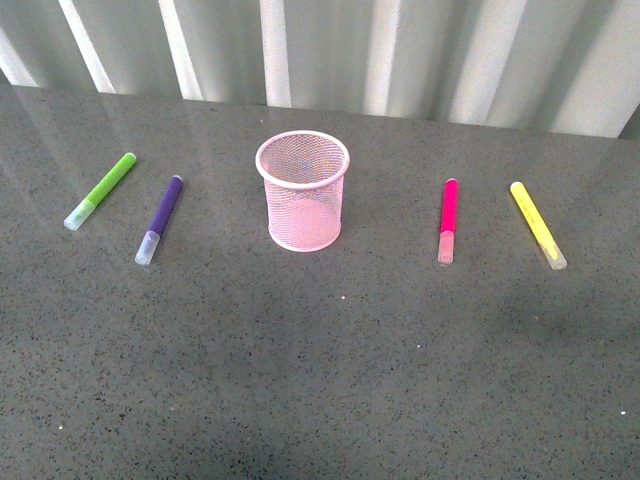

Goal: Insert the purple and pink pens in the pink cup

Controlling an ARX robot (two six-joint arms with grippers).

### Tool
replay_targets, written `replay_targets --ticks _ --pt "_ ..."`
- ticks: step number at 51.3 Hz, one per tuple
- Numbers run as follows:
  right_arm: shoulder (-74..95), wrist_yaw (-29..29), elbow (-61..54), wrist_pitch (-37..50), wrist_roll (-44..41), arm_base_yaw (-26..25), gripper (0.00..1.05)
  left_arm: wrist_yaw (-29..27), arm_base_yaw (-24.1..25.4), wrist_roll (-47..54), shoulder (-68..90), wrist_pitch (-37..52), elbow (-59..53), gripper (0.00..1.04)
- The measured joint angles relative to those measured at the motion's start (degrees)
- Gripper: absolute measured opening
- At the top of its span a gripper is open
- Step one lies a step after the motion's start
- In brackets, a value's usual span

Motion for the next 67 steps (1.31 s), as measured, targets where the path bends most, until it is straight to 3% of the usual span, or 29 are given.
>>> replay_targets --ticks 67 --pt "0.02 0.00 0.00 0.00 0.00 0.00 0.98 0.00 0.00 0.00 0.00 0.00 0.00 0.98"
